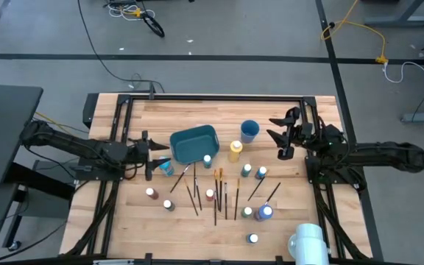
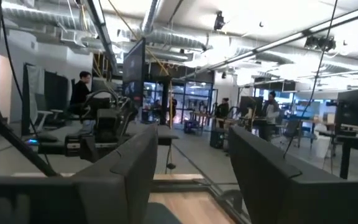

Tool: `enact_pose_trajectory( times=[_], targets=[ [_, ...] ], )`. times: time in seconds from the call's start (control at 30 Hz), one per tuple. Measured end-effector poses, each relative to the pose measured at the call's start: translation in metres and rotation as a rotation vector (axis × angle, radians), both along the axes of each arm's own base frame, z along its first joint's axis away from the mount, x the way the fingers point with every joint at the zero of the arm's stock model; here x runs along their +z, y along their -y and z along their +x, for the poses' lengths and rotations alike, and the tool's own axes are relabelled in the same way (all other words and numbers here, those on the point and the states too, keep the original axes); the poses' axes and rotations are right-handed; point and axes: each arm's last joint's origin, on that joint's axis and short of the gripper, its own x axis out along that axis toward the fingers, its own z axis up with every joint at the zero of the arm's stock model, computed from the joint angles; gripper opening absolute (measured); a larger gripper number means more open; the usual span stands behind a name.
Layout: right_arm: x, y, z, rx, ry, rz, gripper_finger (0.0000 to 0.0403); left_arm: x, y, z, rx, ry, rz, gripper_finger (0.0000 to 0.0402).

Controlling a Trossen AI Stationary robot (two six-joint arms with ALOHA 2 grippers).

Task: Pick & Place Paint Supplies
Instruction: Put the large light blue paint bottle into the blue bin

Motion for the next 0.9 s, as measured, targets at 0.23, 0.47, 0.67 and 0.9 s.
enact_pose_trajectory(
  times=[0.23, 0.47, 0.67, 0.9],
  targets=[
    [0.001, 0.001, 0.005, 0.001, 0.043, -0.013, 0.0197, -0.007, 0.000, -0.002, 0.013, -0.024, -0.064, 0.0219],
    [0.001, 0.002, 0.007, -0.001, 0.063, -0.026, 0.0197, -0.021, -0.002, -0.004, 0.052, -0.072, -0.016, 0.0219],
    [0.001, 0.002, 0.007, -0.001, 0.071, -0.028, 0.0197, -0.023, -0.001, -0.004, 0.026, -0.086, -0.041, 0.0203],
    [0.001, 0.002, 0.007, 0.001, 0.073, -0.024, 0.0197, -0.023, -0.001, -0.004, 0.014, -0.087, -0.044, 0.0120]
  ],
)
